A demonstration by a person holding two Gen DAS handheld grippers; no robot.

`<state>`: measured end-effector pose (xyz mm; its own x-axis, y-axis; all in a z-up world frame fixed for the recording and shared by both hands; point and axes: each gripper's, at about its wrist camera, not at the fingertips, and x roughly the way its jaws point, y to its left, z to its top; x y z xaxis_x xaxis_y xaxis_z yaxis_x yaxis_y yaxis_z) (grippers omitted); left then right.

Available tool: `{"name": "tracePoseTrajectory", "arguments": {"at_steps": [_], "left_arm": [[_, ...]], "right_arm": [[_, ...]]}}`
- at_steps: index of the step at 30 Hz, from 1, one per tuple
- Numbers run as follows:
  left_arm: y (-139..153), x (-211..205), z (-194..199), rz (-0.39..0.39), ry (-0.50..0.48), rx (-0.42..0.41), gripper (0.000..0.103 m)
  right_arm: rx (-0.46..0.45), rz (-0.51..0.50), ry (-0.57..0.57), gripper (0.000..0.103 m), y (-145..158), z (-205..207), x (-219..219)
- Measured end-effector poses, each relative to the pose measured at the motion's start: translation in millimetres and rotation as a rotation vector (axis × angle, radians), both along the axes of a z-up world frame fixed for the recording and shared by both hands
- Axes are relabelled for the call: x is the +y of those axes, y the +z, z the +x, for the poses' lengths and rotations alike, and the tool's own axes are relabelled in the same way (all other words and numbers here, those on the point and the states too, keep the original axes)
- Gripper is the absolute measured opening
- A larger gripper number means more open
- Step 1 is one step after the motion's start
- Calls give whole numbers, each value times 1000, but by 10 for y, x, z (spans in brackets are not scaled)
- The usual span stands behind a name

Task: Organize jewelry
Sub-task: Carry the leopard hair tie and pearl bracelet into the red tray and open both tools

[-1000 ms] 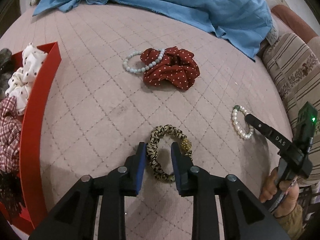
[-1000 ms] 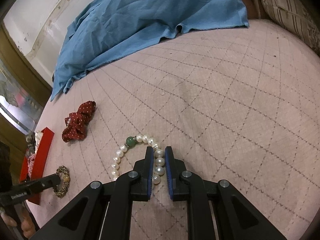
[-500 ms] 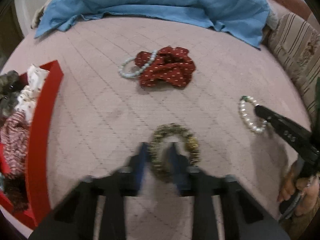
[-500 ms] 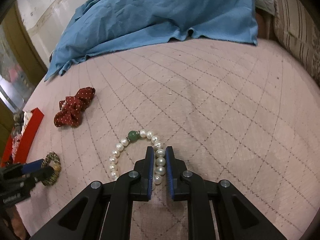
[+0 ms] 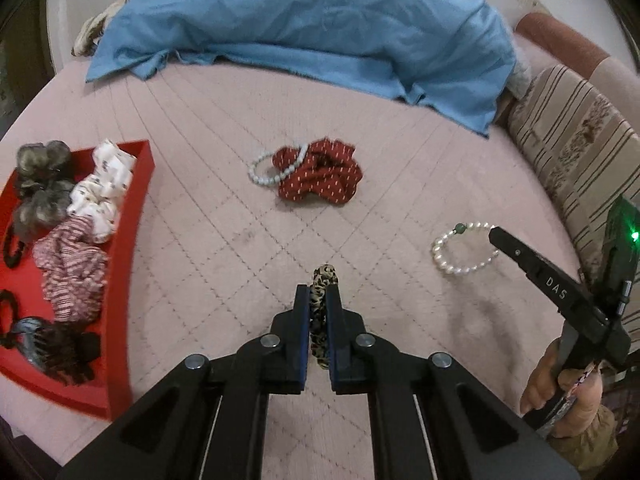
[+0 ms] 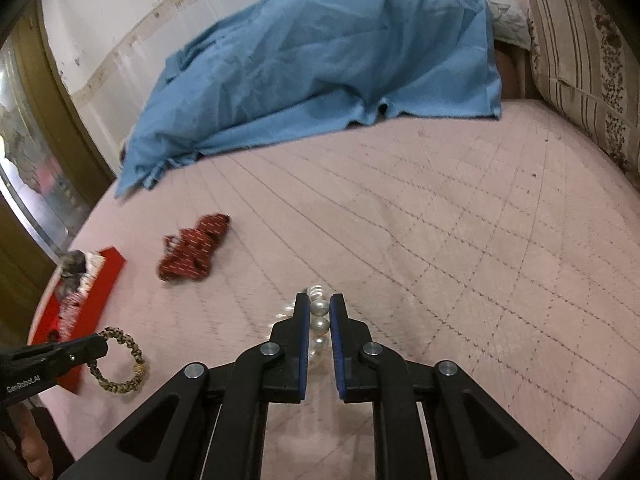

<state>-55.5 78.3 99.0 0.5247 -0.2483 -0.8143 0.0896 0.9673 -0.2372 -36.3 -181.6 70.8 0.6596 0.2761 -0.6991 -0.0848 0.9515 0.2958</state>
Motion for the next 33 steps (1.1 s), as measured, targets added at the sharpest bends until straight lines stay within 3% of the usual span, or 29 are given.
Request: {"name": "tracePoseTrajectory", "arguments": {"at_steps": [8,17,27,33], "left_arm": [[327,278,-262,-53,41,-70,7],[573,1010,-524,-111,174,-124,7],[519,1993,-809,-165,401,-138,7],[446,2354,-962,-190,465,-149,7]], "right_arm": [[-2,71,23,11,272,-161,90],[-27,65,93,11,607,-261,365],[-61,35,225,11,905,-321,957],[-71,3,320,11,1019,-356,1431]]}}
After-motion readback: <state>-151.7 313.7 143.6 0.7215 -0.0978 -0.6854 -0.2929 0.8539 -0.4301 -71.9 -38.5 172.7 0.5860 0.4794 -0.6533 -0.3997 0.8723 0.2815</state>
